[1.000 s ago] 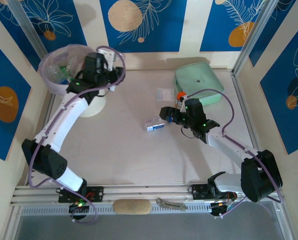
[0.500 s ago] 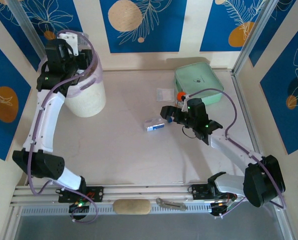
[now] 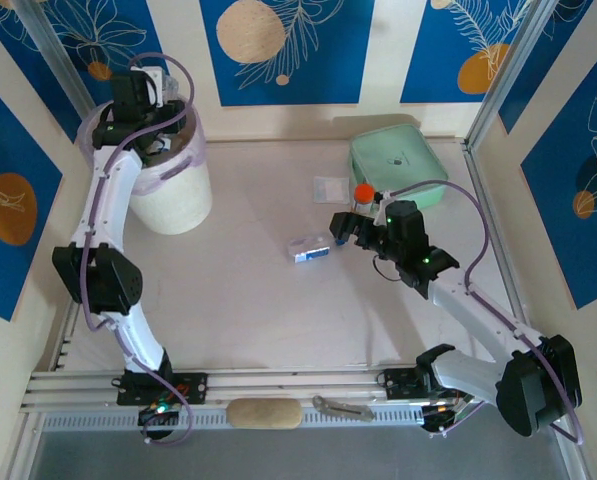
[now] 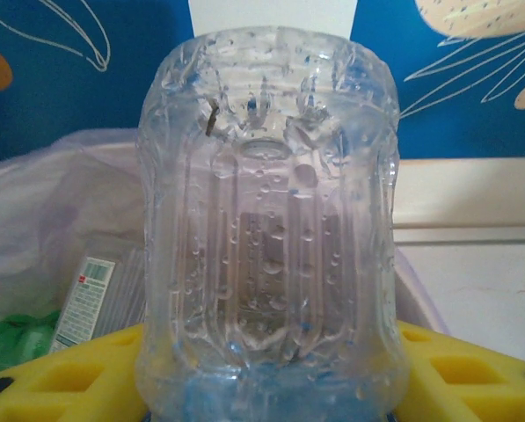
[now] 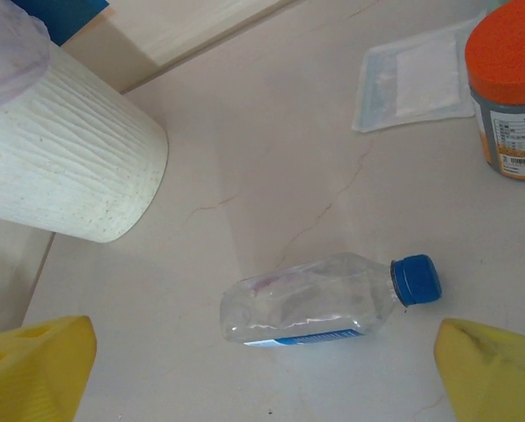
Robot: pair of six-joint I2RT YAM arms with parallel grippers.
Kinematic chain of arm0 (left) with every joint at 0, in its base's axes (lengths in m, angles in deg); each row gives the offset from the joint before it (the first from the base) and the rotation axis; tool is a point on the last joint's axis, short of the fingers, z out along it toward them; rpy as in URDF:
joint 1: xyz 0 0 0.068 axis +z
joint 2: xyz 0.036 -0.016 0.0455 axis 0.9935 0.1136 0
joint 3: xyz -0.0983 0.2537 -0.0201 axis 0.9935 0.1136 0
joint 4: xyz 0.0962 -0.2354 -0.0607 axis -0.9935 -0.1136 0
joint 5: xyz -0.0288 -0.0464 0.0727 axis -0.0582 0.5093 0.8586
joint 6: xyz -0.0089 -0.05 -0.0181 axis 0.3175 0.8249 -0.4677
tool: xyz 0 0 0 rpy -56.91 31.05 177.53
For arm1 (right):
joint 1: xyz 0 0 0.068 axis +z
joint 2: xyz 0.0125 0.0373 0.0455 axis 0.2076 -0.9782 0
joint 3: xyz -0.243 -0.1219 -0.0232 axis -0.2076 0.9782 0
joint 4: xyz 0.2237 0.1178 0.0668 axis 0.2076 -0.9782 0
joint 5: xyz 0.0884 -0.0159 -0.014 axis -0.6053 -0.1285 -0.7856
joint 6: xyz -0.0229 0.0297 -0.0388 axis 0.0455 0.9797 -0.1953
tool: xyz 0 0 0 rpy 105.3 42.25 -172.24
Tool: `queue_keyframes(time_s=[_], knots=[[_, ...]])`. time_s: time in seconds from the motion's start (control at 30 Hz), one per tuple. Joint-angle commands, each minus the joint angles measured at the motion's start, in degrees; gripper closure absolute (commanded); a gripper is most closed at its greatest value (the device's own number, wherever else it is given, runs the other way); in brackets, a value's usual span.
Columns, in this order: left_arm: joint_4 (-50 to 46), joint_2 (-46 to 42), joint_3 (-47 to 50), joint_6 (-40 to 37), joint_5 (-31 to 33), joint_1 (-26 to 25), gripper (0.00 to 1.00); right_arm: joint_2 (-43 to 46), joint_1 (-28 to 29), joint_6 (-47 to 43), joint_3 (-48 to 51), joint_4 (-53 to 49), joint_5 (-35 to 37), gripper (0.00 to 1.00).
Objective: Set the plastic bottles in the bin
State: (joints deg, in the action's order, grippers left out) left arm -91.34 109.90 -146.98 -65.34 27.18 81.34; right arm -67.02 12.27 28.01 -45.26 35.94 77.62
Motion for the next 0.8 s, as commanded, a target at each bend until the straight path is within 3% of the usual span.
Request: queue_keyframes(time_s=[0.0, 0.17, 0.37, 0.53, 0.63, 0.77], knots=[[-2.1, 0.3, -2.2, 0.7, 0.4, 0.5, 0.54, 1.3, -0.4, -0.6, 1.1, -0.9, 0.9, 0.01], [-3.3, 0.6, -2.3, 0.7, 1.2, 0.5, 0.50, 1.3, -0.6, -0.3, 1.4, -0.4, 0.6, 0.01], [-4.3, 0.2, -2.3, 0.5, 1.7, 0.5, 0.39, 1.3, -0.6, -0.2, 1.4, -0.4, 0.5, 0.01], [-3.8, -2.2, -2.0, 0.6, 2.5, 0.5, 0.17, 1.4, -0.7, -0.2, 1.4, -0.3, 0.5, 0.01], [-3.0, -4.7, -1.0, 0.7, 2.6, 0.5, 0.14, 1.0, -0.7, -0.1, 1.3, 0.3, 0.2, 0.01], [-0.2, -10.1, 3.6, 1.2, 3.6, 0.6, 0.00, -0.1, -0.6, 0.1, 1.1, 0.9, -0.6, 0.01]])
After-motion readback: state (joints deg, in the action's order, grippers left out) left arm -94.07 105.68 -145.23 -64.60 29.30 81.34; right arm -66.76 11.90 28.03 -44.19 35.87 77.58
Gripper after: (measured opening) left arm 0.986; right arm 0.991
